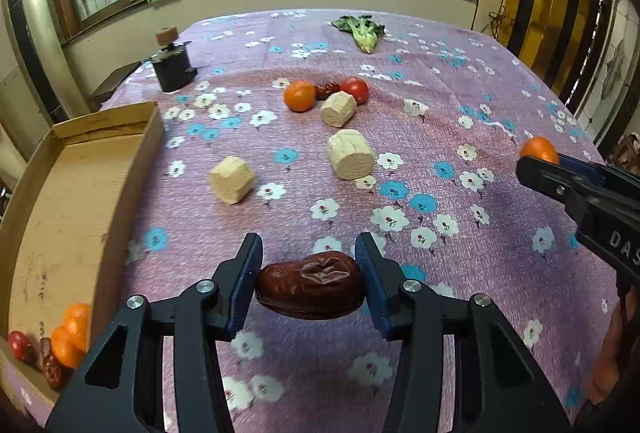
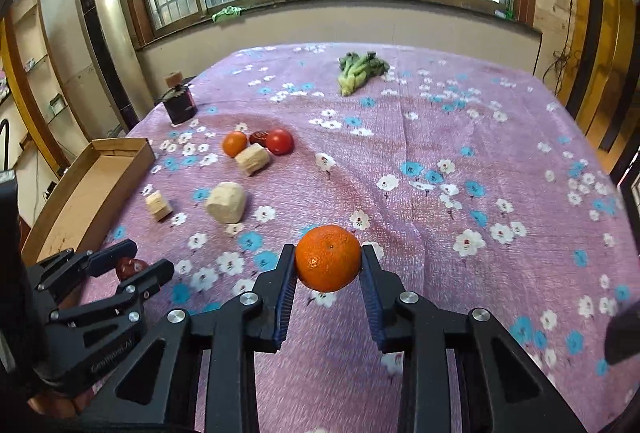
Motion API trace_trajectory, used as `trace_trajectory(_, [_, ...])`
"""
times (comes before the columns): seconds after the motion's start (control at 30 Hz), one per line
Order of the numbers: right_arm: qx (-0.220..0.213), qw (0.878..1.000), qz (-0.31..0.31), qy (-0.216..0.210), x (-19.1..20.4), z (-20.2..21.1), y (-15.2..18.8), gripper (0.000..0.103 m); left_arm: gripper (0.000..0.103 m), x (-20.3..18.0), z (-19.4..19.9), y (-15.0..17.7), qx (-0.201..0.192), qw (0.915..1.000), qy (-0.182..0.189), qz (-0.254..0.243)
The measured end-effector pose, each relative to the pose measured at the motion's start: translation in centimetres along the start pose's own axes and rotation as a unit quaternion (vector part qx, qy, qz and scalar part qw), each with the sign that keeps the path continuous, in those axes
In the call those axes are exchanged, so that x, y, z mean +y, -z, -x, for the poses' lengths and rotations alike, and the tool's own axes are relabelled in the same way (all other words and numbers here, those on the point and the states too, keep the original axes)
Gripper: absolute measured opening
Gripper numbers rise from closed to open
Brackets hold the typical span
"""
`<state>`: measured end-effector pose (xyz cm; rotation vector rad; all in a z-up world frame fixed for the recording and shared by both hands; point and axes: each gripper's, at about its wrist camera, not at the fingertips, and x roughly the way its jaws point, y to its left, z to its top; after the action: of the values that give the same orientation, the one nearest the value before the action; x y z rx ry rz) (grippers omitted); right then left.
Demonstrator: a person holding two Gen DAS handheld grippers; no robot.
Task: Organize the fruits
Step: 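Carry the red date and mandarin with both grippers over the tray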
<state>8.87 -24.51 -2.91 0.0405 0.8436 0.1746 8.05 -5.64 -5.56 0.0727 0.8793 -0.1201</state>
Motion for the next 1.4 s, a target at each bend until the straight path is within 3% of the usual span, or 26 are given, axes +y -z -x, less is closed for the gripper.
trace_trajectory(0.37, [-0.032, 0.999, 0.037, 0.013, 3.8, 3.7, 0.7, 0.032, 0.047, 2.7, 3.1, 0.9, -0.025, 0.9993, -0.006, 0.025])
trace_trajectory(1.07, [-0.046, 0.995, 0.088, 0.011, 9.8, 5.3, 0.9, 0.032, 0.047, 7.7, 5.9, 2.2, -0.047, 0.9965, -0.017, 0.067])
trace_trajectory(1.4, [-0.04, 0.993, 0.102, -0.029, 12.7, 5.0, 0.3, 0.032, 0.047, 10.5, 6.4, 2.5, -0.049, 0.9943, -0.034, 0.088])
